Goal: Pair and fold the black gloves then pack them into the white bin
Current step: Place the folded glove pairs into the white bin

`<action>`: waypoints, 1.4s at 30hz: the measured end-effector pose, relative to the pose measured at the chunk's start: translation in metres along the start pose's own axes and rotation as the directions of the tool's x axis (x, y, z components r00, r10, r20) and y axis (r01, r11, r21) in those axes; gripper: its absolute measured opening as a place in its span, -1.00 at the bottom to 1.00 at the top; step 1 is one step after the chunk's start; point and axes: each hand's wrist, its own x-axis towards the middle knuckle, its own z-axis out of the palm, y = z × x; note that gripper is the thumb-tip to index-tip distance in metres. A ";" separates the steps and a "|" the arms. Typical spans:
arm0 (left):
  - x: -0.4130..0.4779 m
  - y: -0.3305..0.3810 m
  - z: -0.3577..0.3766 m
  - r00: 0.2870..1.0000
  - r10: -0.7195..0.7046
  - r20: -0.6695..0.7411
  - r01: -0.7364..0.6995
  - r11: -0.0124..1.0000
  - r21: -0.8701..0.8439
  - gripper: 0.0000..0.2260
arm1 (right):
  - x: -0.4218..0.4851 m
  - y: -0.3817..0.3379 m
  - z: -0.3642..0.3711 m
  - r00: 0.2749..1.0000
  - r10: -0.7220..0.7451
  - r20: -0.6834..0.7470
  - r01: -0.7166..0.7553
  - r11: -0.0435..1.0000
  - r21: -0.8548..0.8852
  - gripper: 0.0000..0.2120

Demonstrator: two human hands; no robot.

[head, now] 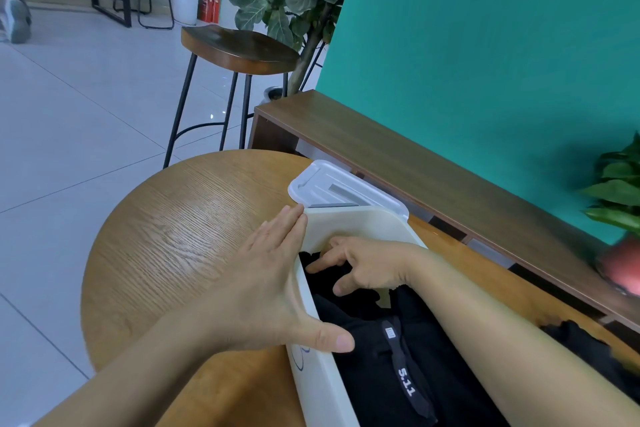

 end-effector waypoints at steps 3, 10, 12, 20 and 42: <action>0.000 0.001 -0.001 1.000 0.013 0.002 -0.013 1.000 0.009 0.33 | 0.001 -0.001 -0.002 1.000 0.014 0.007 -0.014 1.000 0.014 -0.50; 0.001 0.003 -0.003 1.000 0.023 0.001 -0.023 1.000 0.020 0.35 | -0.011 -0.009 -0.009 0.998 0.066 0.003 -0.066 0.997 0.031 -0.50; 0.000 0.003 -0.003 1.000 0.022 -0.002 -0.022 0.999 0.033 0.37 | -0.021 -0.012 -0.014 0.997 0.068 -0.047 -0.065 0.997 0.047 -0.53; 0.000 0.005 -0.014 0.996 0.088 0.008 -0.089 0.985 0.148 0.45 | -0.097 -0.015 -0.013 0.938 0.179 -0.298 -0.095 0.957 0.275 -0.65; -0.015 0.033 0.024 0.988 0.021 -0.155 0.028 0.952 0.305 0.48 | -0.193 -0.032 0.154 0.376 0.661 -0.649 -0.260 0.748 0.611 0.04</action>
